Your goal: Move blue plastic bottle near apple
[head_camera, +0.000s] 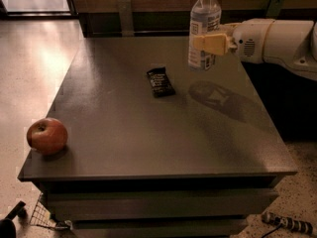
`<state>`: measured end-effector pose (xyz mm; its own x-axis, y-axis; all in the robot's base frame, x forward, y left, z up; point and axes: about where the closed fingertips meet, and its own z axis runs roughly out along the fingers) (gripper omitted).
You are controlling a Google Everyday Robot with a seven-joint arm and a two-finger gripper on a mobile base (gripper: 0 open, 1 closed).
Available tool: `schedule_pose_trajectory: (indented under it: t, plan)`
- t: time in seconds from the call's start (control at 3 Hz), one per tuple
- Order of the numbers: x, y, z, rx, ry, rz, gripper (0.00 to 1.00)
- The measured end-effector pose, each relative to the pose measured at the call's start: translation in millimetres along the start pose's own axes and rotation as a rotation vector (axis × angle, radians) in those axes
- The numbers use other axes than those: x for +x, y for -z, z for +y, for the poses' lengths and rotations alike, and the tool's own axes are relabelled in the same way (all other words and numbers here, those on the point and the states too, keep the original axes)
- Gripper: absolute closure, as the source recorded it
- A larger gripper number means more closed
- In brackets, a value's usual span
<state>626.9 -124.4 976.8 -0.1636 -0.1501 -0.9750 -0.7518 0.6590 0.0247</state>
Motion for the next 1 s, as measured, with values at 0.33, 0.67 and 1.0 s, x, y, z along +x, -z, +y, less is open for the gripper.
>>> schedule_pose_trajectory:
  t: [0.33, 0.67, 1.0]
  plan:
    - [10, 3, 69, -0.085, -0.011, -0.017, 1.0]
    - [26, 9, 129, -0.182, -0.012, -0.042, 1.0]
    - [52, 2, 192, -0.31, -0.02, -0.065, 1.0]
